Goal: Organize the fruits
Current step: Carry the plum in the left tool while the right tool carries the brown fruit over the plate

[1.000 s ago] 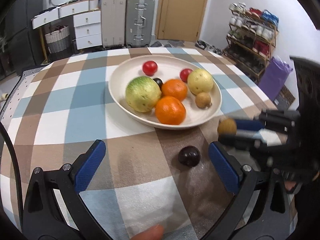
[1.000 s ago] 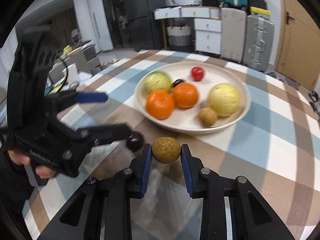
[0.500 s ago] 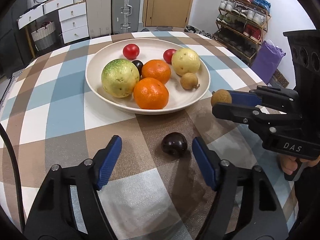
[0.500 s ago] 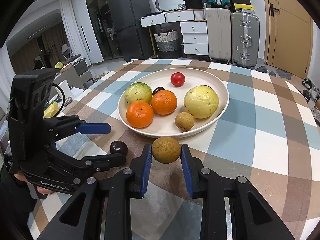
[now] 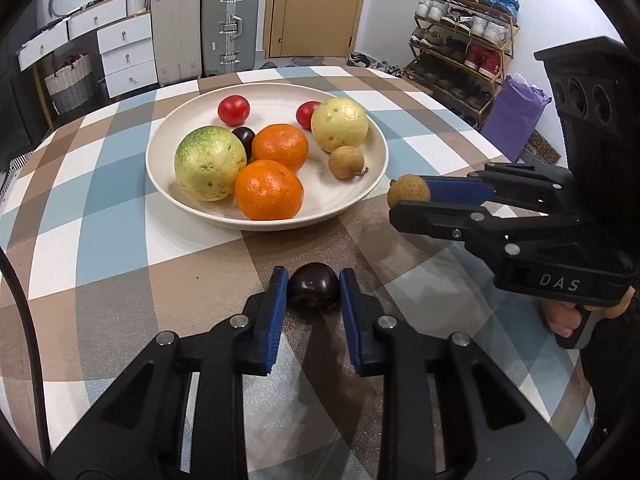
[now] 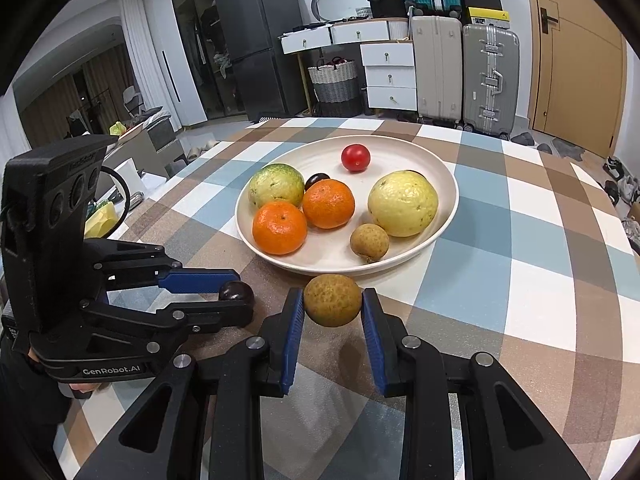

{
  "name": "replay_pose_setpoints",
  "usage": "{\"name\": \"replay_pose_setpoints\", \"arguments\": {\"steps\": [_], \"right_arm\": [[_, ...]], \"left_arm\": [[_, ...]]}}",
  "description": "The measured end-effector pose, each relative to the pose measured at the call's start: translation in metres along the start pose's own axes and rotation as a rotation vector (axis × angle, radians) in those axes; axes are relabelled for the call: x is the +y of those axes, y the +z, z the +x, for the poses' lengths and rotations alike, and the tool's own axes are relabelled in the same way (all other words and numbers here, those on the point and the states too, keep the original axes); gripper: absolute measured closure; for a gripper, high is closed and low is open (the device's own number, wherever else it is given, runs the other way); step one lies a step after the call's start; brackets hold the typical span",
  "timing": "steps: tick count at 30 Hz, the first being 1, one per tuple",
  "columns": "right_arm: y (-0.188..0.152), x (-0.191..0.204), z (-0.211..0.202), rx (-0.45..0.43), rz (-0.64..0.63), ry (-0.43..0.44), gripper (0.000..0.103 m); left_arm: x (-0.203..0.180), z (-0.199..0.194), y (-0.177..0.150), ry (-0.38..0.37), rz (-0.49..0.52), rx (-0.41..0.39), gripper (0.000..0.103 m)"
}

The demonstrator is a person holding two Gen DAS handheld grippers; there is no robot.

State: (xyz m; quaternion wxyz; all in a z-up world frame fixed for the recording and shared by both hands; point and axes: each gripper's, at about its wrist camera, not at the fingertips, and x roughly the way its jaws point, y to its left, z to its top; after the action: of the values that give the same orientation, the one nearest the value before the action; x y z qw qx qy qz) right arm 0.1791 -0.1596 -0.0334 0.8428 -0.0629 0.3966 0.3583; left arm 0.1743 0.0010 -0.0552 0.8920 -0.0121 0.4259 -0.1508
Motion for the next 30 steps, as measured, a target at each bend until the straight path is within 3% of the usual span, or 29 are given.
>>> {"name": "replay_pose_setpoints", "arguments": {"steps": [10, 18, 30], "right_arm": [[0.0, -0.001, -0.002, -0.012, 0.001, -0.006, 0.073], [0.002, -0.004, -0.005, -0.034, 0.016, -0.013, 0.073], [0.006, -0.007, -0.012, -0.09, 0.036, -0.033, 0.073]], "left_arm": [[0.001, -0.008, 0.0, -0.017, -0.008, -0.035, 0.08], [0.005, -0.026, 0.004, -0.043, -0.046, -0.109, 0.08], [0.01, -0.04, 0.011, -0.025, -0.108, -0.185, 0.08]]}}
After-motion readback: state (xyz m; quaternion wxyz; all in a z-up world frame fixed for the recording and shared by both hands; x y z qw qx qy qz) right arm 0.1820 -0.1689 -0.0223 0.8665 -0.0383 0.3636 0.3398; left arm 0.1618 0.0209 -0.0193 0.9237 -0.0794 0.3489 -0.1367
